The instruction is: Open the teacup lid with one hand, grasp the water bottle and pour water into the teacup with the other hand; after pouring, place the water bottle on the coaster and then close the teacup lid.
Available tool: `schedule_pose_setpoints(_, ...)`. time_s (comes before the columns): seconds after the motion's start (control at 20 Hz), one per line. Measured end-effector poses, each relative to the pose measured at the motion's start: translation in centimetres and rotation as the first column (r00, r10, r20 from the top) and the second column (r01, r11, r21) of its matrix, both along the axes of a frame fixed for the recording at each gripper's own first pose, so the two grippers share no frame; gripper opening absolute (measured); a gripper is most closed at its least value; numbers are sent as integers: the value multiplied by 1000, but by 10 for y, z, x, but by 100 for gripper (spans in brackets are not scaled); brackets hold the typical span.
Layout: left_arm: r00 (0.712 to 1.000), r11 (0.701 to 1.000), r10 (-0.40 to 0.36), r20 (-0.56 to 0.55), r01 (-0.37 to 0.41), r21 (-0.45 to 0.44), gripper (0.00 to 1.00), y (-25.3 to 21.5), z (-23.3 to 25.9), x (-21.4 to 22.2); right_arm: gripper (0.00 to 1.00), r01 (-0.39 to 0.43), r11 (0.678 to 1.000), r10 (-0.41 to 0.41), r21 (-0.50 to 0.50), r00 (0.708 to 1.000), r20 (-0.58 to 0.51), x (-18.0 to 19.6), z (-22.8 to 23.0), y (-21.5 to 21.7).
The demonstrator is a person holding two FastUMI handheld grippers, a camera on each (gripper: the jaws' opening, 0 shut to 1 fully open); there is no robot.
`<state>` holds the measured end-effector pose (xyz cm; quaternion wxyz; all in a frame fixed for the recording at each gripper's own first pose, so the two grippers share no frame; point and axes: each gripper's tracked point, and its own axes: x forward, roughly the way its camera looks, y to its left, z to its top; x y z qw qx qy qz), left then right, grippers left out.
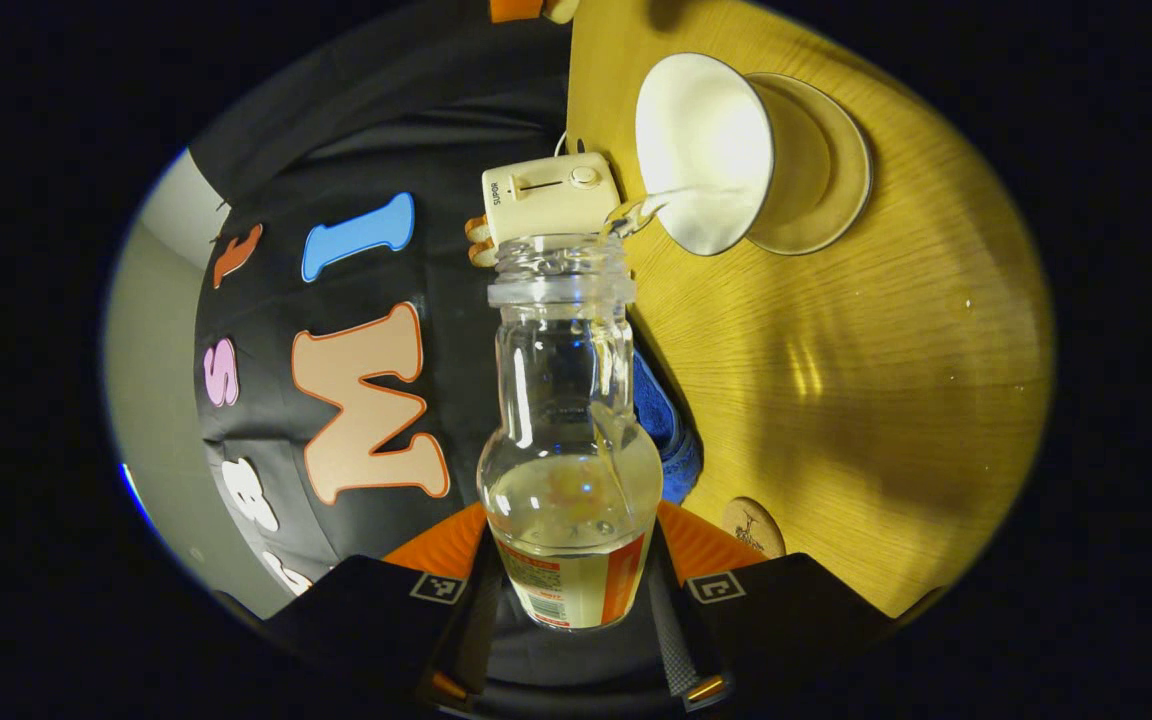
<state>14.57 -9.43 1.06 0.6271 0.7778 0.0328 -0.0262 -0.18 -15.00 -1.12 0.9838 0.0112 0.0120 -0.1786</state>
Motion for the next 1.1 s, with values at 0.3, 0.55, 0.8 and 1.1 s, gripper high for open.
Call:
schedule_pose_setpoints(0.3,1000,999,-7,2,7,47,64,-1,5,-1,31,0,1000,0,0,1000,0,0,1,0)
schedule_pose_setpoints(0.55,999,994,-37,34,33,108,64,-5,17,0,31,0,1000,0,0,1000,0,0,0,0)
schedule_pose_setpoints(0.8,996,984,-65,58,54,167,64,-16,26,0,31,-1,1000,1,0,1000,0,0,1,0)
schedule_pose_setpoints(1.1,993,965,-97,71,76,250,64,-25,38,2,31,-1,1000,1,0,1000,0,0,1,0)
